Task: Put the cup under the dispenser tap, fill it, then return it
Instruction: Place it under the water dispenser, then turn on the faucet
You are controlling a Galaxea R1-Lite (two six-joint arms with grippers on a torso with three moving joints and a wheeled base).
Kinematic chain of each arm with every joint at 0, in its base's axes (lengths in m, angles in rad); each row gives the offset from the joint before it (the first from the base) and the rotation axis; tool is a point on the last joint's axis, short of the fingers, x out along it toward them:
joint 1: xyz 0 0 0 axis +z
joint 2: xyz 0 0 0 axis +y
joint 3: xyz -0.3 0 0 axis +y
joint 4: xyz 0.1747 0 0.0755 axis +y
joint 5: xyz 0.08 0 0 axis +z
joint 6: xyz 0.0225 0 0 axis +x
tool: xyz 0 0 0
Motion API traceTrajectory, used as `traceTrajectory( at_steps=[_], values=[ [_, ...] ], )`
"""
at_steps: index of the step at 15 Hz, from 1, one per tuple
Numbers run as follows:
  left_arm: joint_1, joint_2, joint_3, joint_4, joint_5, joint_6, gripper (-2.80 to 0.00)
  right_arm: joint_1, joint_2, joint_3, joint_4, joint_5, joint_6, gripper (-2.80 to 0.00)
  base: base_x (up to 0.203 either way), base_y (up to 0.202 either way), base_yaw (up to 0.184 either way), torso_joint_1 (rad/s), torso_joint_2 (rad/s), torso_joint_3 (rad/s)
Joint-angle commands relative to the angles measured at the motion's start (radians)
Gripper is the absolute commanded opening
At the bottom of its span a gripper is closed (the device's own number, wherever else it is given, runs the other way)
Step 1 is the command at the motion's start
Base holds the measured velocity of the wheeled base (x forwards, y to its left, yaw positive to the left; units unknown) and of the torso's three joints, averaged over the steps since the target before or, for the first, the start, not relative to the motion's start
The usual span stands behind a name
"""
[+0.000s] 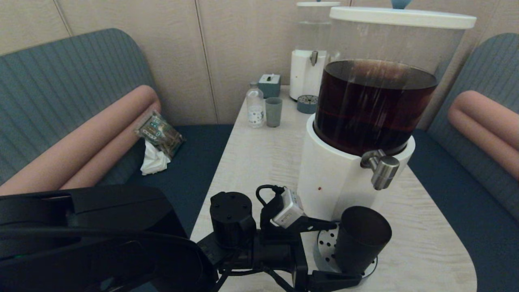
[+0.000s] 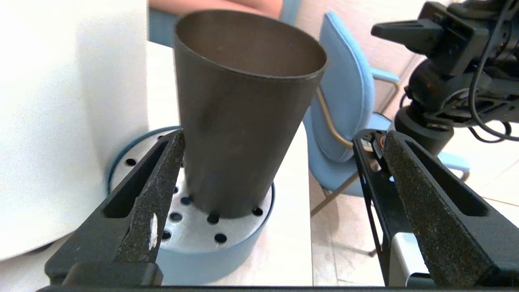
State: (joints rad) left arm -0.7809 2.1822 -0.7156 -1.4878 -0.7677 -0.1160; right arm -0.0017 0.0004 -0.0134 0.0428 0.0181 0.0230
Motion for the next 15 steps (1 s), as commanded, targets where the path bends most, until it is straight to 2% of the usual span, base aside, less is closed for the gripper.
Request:
traceTrajectory(
  at_steps=[1,6,9,10,11,13,15],
  values=[
    [0.006,-0.039,0.048,-0.018,0.016,-0.002,0.0,0.0,0.001,0.0,0.0,0.0,0.0,-2.8,0.0,0.0,0.0,0.0,0.0,0.0],
    [0.063,-0.138,0.133,-0.01,0.078,-0.006,0.0,0.0,0.001,0.001,0.0,0.0,0.0,-2.8,0.0,0.0,0.0,0.0,0.0,0.0],
    [0.164,-0.219,0.143,-0.004,0.209,-0.02,0.0,0.0,0.001,0.0,0.0,0.0,0.0,-2.8,0.0,0.0,0.0,0.0,0.0,0.0],
    [0.21,-0.253,0.141,-0.001,0.236,-0.028,-2.0,0.0,0.001,0.0,0.0,0.0,0.0,-2.8,0.0,0.0,0.0,0.0,0.0,0.0],
    [0.258,-0.291,0.139,0.004,0.253,-0.034,-2.8,0.0,0.001,0.0,0.0,0.0,0.0,-2.8,0.0,0.0,0.0,0.0,0.0,0.0],
    [0.346,-0.368,0.156,0.031,0.302,-0.044,-2.8,0.0,0.001,0.001,0.0,0.0,0.0,-2.8,0.0,0.0,0.0,0.0,0.0,0.0],
    [0.387,-0.451,0.186,0.042,0.348,-0.063,-2.8,0.0,0.001,0.0,0.0,0.0,0.0,-2.8,0.0,0.0,0.0,0.0,0.0,0.0]
  ],
)
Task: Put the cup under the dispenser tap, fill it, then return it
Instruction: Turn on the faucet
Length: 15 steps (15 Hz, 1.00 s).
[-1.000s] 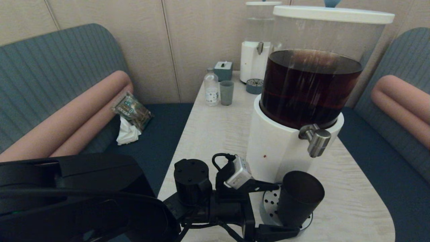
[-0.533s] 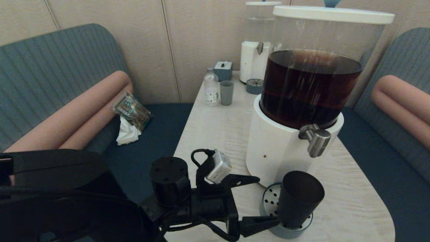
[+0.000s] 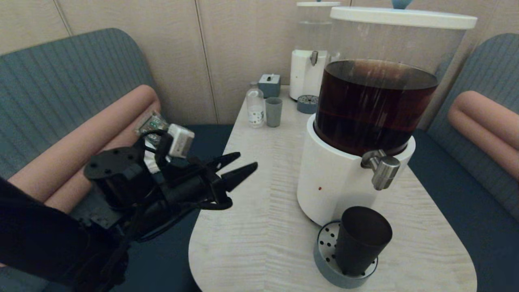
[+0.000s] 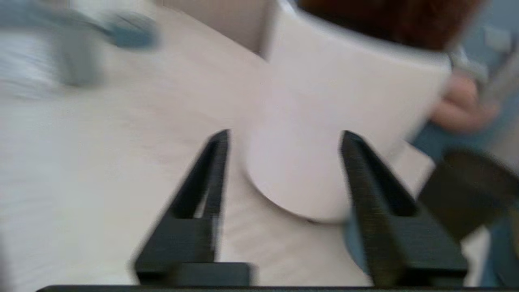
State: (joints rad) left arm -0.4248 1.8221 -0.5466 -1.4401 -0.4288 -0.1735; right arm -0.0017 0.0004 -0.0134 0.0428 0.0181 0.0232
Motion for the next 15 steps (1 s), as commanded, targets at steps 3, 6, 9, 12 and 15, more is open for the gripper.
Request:
traceTrajectory(
  at_steps=[3,6,9,12,15],
  values=[
    [0.069,-0.264,0.051,0.023,0.079,-0.025,-2.8,0.0,0.001,0.0,0.0,0.0,0.0,-2.8,0.0,0.0,0.0,0.0,0.0,0.0],
    [0.132,-0.459,0.105,0.075,0.161,-0.033,-2.8,0.0,0.001,0.0,0.0,0.0,0.0,-2.8,0.0,0.0,0.0,0.0,0.0,0.0],
    [0.167,-0.66,0.202,0.11,0.288,-0.046,-2.8,0.0,0.001,0.0,0.0,0.0,0.0,-2.8,0.0,0.0,0.0,0.0,0.0,0.0],
    [0.204,-0.852,0.308,0.124,0.367,-0.05,-2.8,0.0,0.001,0.0,0.0,0.0,0.0,-2.8,0.0,0.0,0.0,0.0,0.0,0.0],
    [0.323,-1.063,0.386,0.131,0.376,-0.044,-2.8,0.0,0.001,0.0,0.0,0.0,0.0,-2.8,0.0,0.0,0.0,0.0,0.0,0.0]
  ],
)
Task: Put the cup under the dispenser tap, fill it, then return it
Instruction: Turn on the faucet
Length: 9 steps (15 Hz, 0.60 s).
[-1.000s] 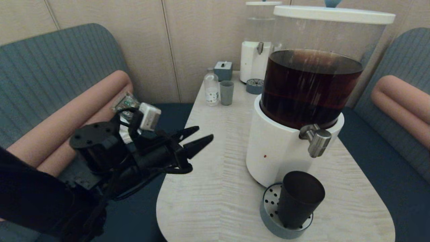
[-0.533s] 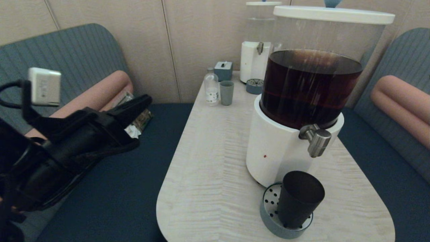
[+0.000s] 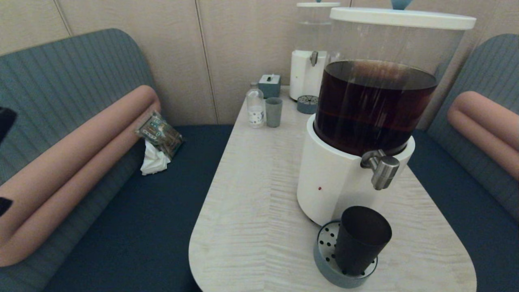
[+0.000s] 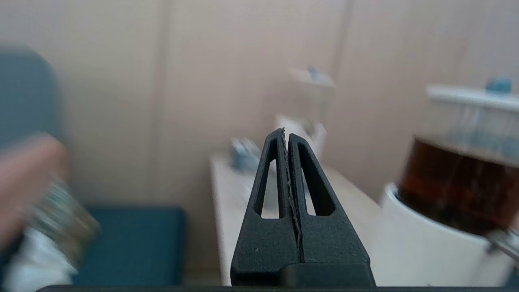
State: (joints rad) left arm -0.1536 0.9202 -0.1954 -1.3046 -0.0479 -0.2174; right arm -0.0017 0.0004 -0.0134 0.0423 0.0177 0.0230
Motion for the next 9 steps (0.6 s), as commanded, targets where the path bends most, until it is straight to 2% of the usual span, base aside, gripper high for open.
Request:
traceTrajectory(
  at_steps=[1,4,9],
  values=[
    [0.089,-0.236,0.053,0.007,-0.021,0.007,-2.8,0.0,0.001,0.0,0.001,0.001,0.0,-2.8,0.0,0.0,0.0,0.0,0.0,0.0],
    [0.14,-0.461,0.075,0.134,-0.052,0.033,-2.8,0.0,0.0,0.0,0.001,0.001,0.0,-2.8,0.0,0.0,0.0,0.0,0.0,0.0],
    [0.156,-0.738,0.079,0.417,-0.07,0.057,-2.8,0.0,0.001,0.0,0.001,0.001,0.0,-2.8,0.0,0.0,0.0,0.0,0.0,0.0]
  ],
)
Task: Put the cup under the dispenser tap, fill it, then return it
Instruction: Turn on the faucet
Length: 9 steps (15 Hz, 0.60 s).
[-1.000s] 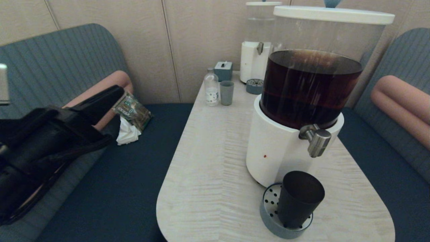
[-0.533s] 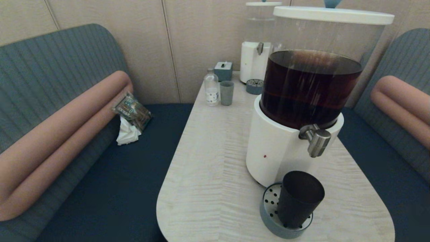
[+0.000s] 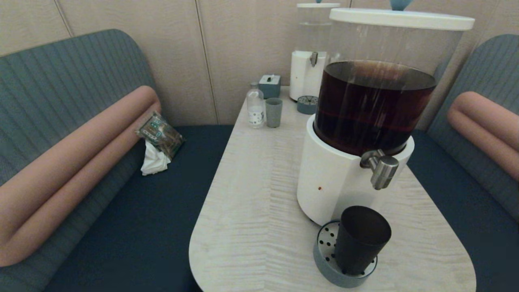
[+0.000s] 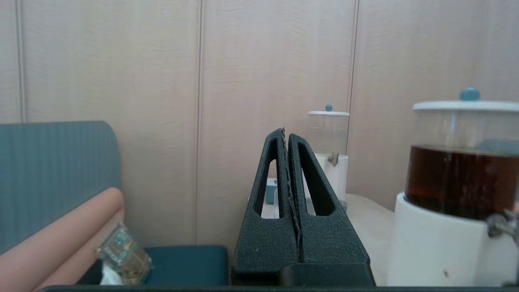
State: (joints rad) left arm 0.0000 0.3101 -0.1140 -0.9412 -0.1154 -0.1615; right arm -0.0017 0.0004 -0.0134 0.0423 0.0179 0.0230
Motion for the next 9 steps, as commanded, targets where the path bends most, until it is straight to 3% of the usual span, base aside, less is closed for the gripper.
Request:
traceTrajectory(
  at_steps=[1,4,9],
  values=[
    [0.003,-0.189,-0.01,0.125,-0.012,0.01,-2.8,0.0,0.0,0.0,0.001,0.001,0.0,-2.8,0.0,0.0,0.0,0.0,0.0,0.0],
    [0.003,-0.31,0.011,0.305,-0.026,0.046,-2.8,0.0,0.001,0.001,0.001,0.001,0.0,-2.8,0.0,0.0,0.0,0.0,0.0,0.0],
    [0.003,-0.31,0.118,0.451,-0.009,0.098,-2.8,0.0,0.001,0.001,0.001,0.001,0.0,-2.8,0.0,0.0,0.0,0.0,0.0,0.0]
  ],
)
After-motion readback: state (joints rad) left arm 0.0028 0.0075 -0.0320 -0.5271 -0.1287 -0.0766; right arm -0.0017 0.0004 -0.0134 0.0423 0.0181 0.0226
